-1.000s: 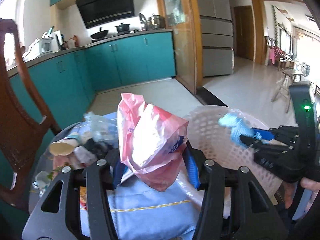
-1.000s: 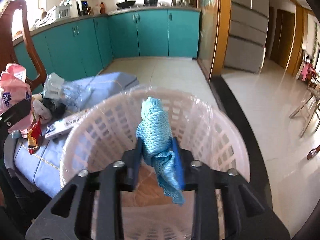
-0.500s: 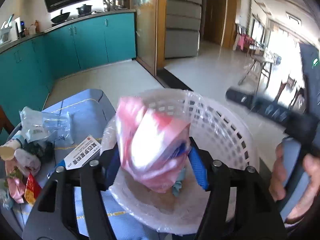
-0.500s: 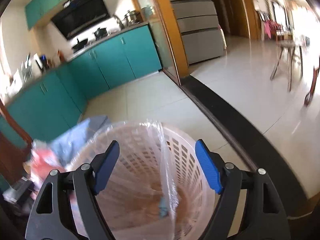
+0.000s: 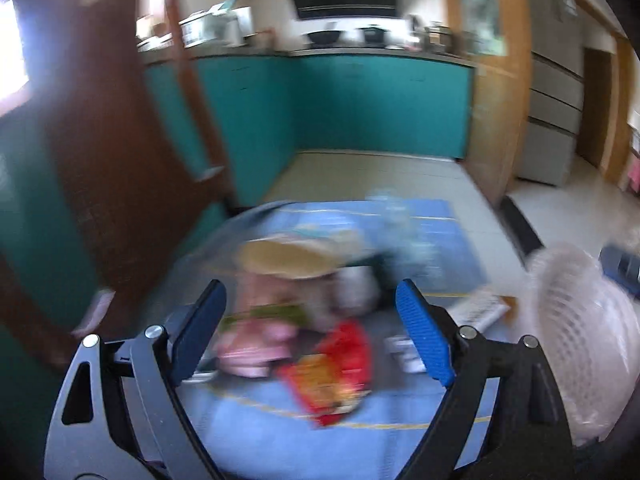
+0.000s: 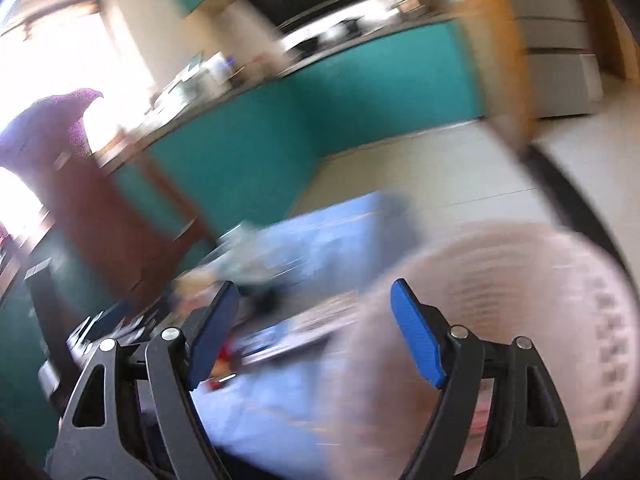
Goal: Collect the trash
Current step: 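Drop the rag and pink bag into the wastebasket with both grippers, then reach the right gripper to the white-blue ointment box and grasp it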
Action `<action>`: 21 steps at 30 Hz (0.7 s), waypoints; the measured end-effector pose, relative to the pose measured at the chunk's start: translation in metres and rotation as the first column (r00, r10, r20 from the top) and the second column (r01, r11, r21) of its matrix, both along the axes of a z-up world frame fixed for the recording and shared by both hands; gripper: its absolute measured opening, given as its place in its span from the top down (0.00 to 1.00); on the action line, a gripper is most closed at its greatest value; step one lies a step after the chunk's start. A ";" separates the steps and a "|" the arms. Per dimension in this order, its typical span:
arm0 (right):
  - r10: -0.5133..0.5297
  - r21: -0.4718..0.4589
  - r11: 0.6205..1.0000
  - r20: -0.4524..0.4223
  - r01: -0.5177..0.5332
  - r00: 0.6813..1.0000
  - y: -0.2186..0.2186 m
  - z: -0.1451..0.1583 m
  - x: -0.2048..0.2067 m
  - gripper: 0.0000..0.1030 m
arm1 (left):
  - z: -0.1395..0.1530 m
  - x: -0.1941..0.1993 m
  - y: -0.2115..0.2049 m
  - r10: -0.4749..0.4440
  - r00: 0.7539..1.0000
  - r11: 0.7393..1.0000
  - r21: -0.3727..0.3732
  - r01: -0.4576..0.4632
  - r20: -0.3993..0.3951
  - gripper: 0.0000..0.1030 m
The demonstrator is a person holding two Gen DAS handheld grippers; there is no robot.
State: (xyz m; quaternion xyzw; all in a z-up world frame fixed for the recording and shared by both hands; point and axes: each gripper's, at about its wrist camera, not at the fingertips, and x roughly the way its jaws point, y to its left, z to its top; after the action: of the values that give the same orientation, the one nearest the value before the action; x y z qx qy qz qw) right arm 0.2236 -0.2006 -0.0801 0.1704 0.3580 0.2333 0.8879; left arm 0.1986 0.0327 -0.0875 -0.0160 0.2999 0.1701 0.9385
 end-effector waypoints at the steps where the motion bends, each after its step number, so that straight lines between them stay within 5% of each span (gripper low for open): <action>1: 0.036 -0.003 0.999 -0.025 -0.036 0.999 0.017 -0.004 0.003 0.25 | 0.001 -0.005 0.012 0.020 1.000 1.000 0.002 -0.020 0.002 0.16; 3: 0.099 -0.036 0.994 -0.135 -0.105 0.986 0.063 -0.023 0.010 0.29 | 0.003 -0.014 0.025 0.039 0.999 0.999 0.015 -0.039 0.005 0.16; 8: 0.021 -0.182 0.980 -0.320 -0.083 0.947 0.119 -0.068 0.025 0.30 | -0.003 -0.024 0.044 0.063 0.998 0.998 0.019 -0.063 -0.012 0.15; 15: -0.209 -0.300 0.947 -0.308 0.114 0.928 0.134 -0.089 0.050 0.30 | -0.012 -0.036 0.056 0.047 0.998 0.999 -0.015 -0.047 -0.041 0.15; 21: -0.264 -0.314 0.935 -0.309 0.164 0.914 0.133 -0.101 0.070 0.31 | -0.018 -0.039 0.054 0.031 0.998 0.999 -0.020 -0.032 -0.060 0.15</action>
State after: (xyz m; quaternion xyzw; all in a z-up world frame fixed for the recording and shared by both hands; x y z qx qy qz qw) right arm 0.2933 -0.0675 -0.1809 0.1197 0.5170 0.0467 0.8463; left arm 0.1599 0.0870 -0.1058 -0.0256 0.3292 0.1823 0.9262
